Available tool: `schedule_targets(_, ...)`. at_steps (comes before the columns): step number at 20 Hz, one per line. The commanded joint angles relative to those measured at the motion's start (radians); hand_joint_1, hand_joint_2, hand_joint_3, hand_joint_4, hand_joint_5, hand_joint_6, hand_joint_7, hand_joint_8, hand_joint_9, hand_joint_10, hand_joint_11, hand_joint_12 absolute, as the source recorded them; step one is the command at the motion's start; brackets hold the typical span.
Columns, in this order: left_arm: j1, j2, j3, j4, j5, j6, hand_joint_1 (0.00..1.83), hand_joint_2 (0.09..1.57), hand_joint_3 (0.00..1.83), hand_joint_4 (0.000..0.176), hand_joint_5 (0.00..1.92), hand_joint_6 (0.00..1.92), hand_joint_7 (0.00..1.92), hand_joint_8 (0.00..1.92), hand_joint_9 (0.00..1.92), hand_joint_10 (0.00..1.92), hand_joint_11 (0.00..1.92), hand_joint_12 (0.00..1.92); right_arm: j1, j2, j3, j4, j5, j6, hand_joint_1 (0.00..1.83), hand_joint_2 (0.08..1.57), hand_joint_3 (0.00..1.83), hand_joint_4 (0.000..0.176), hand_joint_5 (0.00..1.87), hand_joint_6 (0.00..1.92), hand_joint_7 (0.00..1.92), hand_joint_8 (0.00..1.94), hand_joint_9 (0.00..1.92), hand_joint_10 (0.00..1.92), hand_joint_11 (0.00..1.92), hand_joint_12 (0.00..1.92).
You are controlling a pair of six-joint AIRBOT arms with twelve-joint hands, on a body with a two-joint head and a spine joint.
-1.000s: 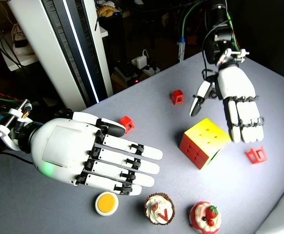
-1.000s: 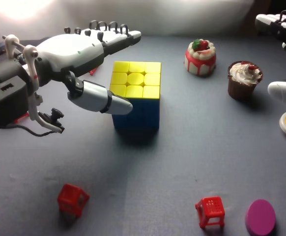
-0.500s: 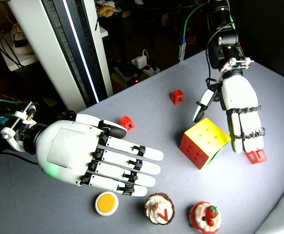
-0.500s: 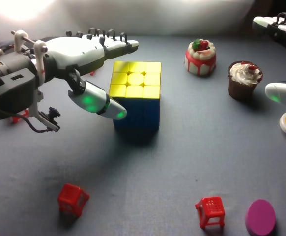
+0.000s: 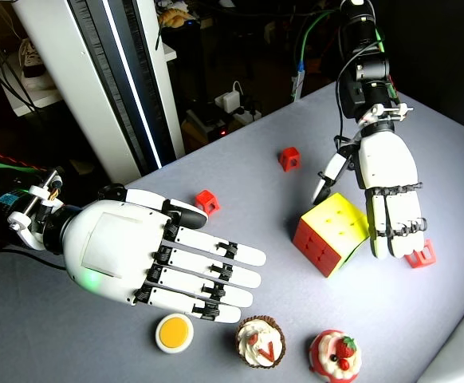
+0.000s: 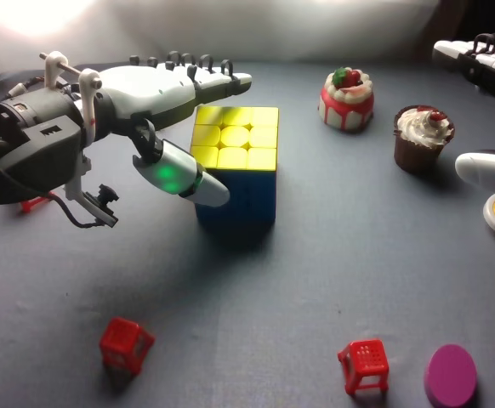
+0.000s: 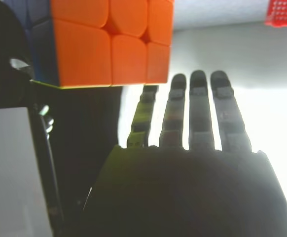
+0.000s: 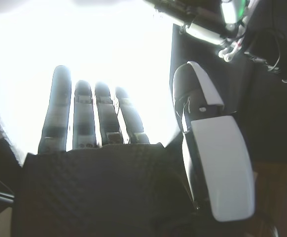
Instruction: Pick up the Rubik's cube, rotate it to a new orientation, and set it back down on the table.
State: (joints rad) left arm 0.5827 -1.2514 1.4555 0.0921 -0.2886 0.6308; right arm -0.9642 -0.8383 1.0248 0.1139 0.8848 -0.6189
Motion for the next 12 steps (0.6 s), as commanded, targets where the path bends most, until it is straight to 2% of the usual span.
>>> schedule_targets(1,-0.013,-0.004,0.005,-0.008,-0.102,-0.004,0.70,0.90,0.00,0.083,0.00,0.00,0.00,0.00,0.00,0.00,0.02,0.01,0.006,0.000,0.007,0.014,0.124,0.006,0.50,1.29,0.00,0.000,0.00,0.00,0.00,0.00,0.00,0.00,0.00,1.18)
schedule_targets(2,-0.014,-0.005,0.005,-0.008,-0.101,-0.004,0.73,0.90,0.00,0.076,0.00,0.00,0.00,0.00,0.00,0.00,0.04,0.02,0.006,0.000,0.007,0.015,0.124,0.006,0.52,1.29,0.00,0.000,0.00,0.00,0.00,0.00,0.00,0.00,0.00,1.10)
schedule_targets(4,-0.014,-0.009,0.007,-0.005,-0.094,-0.004,0.76,0.89,0.00,0.080,0.00,0.00,0.00,0.00,0.00,0.00,0.06,0.04,0.006,0.000,0.007,0.015,0.124,0.006,0.53,1.30,0.00,0.000,0.00,0.00,0.00,0.00,0.00,0.00,0.00,0.87)
schedule_targets(5,-0.014,-0.011,0.010,-0.005,-0.089,-0.004,0.76,0.89,0.00,0.075,0.00,0.00,0.00,0.00,0.00,0.00,0.01,0.34,0.006,0.000,0.007,0.015,0.124,0.006,0.53,1.30,0.00,0.000,0.00,0.00,0.00,0.00,0.00,0.00,0.00,0.91)
schedule_targets(6,-0.014,-0.014,0.012,-0.004,-0.084,-0.004,0.74,0.88,0.00,0.078,0.00,0.00,0.00,0.00,0.00,0.00,0.00,0.54,0.006,0.000,0.007,0.015,0.124,0.006,0.52,1.30,0.00,0.000,0.00,0.00,0.00,0.00,0.00,0.00,0.00,0.91)
schedule_targets(7,-0.013,-0.016,0.013,-0.003,-0.081,-0.004,0.76,0.87,0.00,0.073,0.00,0.00,0.00,0.00,0.00,0.00,0.00,0.66,0.005,0.000,0.007,0.015,0.124,0.006,0.52,1.30,0.00,0.000,0.00,0.00,0.00,0.00,0.00,0.00,0.00,0.91)
schedule_targets(8,-0.012,-0.018,0.013,-0.001,-0.079,-0.004,0.77,0.86,0.00,0.076,0.00,0.00,0.00,0.00,0.00,0.00,0.00,0.80,0.004,-0.001,0.007,0.016,0.124,0.006,0.53,1.30,0.00,0.000,0.00,0.00,0.00,0.00,0.00,0.00,0.00,0.91)
schedule_targets(9,-0.012,-0.019,0.014,0.001,-0.077,-0.004,0.78,0.86,0.00,0.068,0.00,0.00,0.00,0.00,0.00,0.00,0.00,0.86,0.003,-0.001,0.007,0.016,0.124,0.006,0.53,1.30,0.00,0.000,0.00,0.00,0.00,0.00,0.00,0.00,0.00,1.01)
schedule_targets(11,-0.012,-0.023,0.015,0.002,-0.077,-0.004,0.78,0.87,0.00,0.059,0.00,0.00,0.00,0.00,0.00,0.00,0.00,0.66,0.003,-0.001,0.007,0.017,0.124,0.006,0.55,1.30,0.00,0.000,0.00,0.00,0.00,0.00,0.00,0.00,0.00,1.09)
schedule_targets(12,-0.013,-0.024,0.015,0.004,-0.077,-0.004,0.78,0.88,0.00,0.054,0.00,0.00,0.00,0.00,0.00,0.00,0.00,0.48,0.003,-0.001,0.007,0.017,0.124,0.006,0.53,1.30,0.00,0.000,0.00,0.00,0.00,0.00,0.00,0.00,0.00,1.10)
